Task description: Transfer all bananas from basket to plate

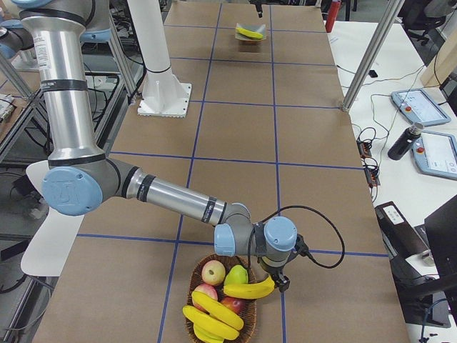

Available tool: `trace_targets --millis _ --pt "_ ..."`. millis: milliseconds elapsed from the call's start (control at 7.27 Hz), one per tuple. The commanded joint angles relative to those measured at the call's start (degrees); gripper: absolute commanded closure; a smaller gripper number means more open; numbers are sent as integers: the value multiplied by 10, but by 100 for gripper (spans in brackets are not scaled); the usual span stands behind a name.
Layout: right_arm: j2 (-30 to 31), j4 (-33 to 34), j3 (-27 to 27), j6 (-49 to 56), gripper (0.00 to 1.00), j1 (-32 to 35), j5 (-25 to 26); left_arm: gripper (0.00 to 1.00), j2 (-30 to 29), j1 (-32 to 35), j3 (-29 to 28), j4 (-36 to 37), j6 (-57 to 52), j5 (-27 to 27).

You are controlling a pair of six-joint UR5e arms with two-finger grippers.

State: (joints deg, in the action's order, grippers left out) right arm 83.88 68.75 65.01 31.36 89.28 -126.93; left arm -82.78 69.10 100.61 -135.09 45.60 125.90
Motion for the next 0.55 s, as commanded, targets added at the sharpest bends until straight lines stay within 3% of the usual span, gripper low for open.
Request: trace_targets --millis 0,412 --pt "1 -2 -17 -2 0 -1 24 0 0 0 -1 0 -2 -1" --pt "3 -2 -22 -31 1 -2 22 0 0 0 0 -1 -2 -5"
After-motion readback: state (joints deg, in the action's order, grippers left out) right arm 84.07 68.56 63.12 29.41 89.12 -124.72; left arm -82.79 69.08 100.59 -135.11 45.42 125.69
